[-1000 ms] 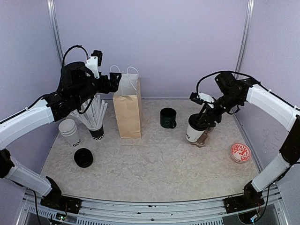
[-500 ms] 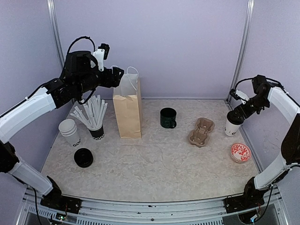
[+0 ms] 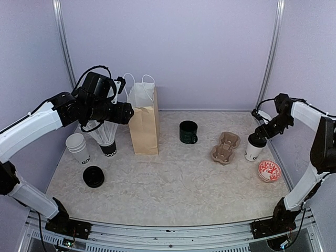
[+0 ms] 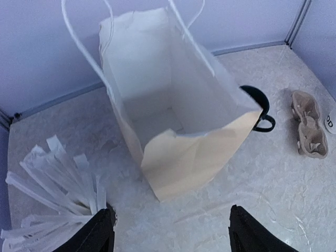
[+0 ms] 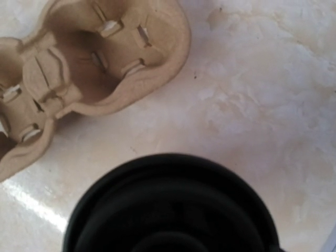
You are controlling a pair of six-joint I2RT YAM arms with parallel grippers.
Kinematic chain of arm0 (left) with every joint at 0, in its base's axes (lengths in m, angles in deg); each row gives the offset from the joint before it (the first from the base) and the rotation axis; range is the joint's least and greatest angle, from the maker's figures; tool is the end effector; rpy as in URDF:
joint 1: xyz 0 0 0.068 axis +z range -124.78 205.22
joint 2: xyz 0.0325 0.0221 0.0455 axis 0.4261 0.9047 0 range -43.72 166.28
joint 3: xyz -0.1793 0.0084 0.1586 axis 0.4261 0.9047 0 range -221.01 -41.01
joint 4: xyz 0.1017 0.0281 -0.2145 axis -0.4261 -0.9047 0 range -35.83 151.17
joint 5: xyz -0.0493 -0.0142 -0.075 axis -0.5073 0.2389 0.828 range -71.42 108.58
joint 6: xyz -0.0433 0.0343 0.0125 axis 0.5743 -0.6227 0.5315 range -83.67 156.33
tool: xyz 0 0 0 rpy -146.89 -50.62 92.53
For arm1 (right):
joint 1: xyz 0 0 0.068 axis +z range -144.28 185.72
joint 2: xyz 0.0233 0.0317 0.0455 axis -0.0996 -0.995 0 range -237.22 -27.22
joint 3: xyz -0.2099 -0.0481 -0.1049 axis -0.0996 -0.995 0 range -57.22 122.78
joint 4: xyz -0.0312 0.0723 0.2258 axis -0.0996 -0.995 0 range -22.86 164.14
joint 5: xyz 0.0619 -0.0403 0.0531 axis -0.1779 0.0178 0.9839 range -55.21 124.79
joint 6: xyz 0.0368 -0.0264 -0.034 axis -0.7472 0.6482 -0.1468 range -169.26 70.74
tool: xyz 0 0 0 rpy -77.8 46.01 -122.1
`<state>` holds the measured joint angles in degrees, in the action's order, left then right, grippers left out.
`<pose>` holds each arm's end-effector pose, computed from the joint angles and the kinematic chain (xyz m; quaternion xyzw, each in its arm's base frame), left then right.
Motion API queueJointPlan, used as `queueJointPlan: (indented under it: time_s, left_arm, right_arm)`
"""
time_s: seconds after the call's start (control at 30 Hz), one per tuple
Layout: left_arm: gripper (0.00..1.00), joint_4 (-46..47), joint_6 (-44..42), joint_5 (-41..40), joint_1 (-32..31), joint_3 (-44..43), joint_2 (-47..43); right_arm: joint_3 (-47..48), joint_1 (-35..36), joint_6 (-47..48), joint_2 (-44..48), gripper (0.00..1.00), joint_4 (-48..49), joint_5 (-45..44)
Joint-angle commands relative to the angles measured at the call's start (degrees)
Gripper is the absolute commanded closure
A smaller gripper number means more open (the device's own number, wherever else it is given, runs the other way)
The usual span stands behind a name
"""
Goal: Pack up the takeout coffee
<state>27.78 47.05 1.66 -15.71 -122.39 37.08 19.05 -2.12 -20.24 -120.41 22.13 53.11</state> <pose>0.2324 -0.1864 0.3416 0.1583 0.8568 -0.0900 0.4824 0.3008 -0.0288 0.2314 -0.2070 0.9487 0.0915 0.2207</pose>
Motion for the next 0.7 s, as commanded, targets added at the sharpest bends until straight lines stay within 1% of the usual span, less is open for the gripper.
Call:
queueJointPlan:
  time_s: [0.0, 0.1, 0.17, 0.27, 0.37, 0.43, 0.53, 0.57, 0.67]
  left_arm:
    - [0.28, -10.6, 9.8, -1.6, 0.8, 4.2, -5.7]
    - [0.28, -13.6, 14.4, -2.1, 2.7, 6.9, -8.3]
    - [0.29, -15.7, 15.8, -1.9, 4.8, 7.7, -9.4]
    - [0.32, -18.9, 17.5, -2.7, 9.0, 7.8, -9.2]
    - [0.39, -20.6, 17.4, -1.4, 14.4, 7.6, -7.6]
    - [0.46, -20.4, 16.3, -0.4, 16.8, 7.3, -6.7]
    - [0.53, -20.0, 15.6, -1.3, 18.5, 7.1, -5.9]
    - [0.54, -20.2, 15.4, -1.0, 19.1, 7.1, -5.9]
    - [0.6, -20.4, 14.0, 0.4, 22.0, 7.9, -5.1]
  right_arm:
    - [-1.2, -0.2, -0.6, 0.3, 0.18, 1.9, 1.4]
    - [-1.8, -0.2, -0.9, 1.5, 0.12, 2.4, 1.1]
    - [-1.8, -0.2, -1.0, 2.2, 0.07, 2.3, 1.1]
    - [-0.9, -0.2, -1.6, 3.6, 0.04, 1.6, 0.5]
    - [0.0, -0.2, -2.6, 6.3, 0.05, 2.1, -0.5]
    - [0.6, -0.1, -3.4, 8.4, 0.07, 2.8, -0.2]
    - [1.1, 0.2, -3.8, 11.1, 0.1, 3.6, 2.6]
    - [1.2, 0.5, -3.7, 11.7, 0.11, 3.9, 3.8]
    - [0.3, 2.1, -3.0, 13.8, 0.13, 5.1, 7.2]
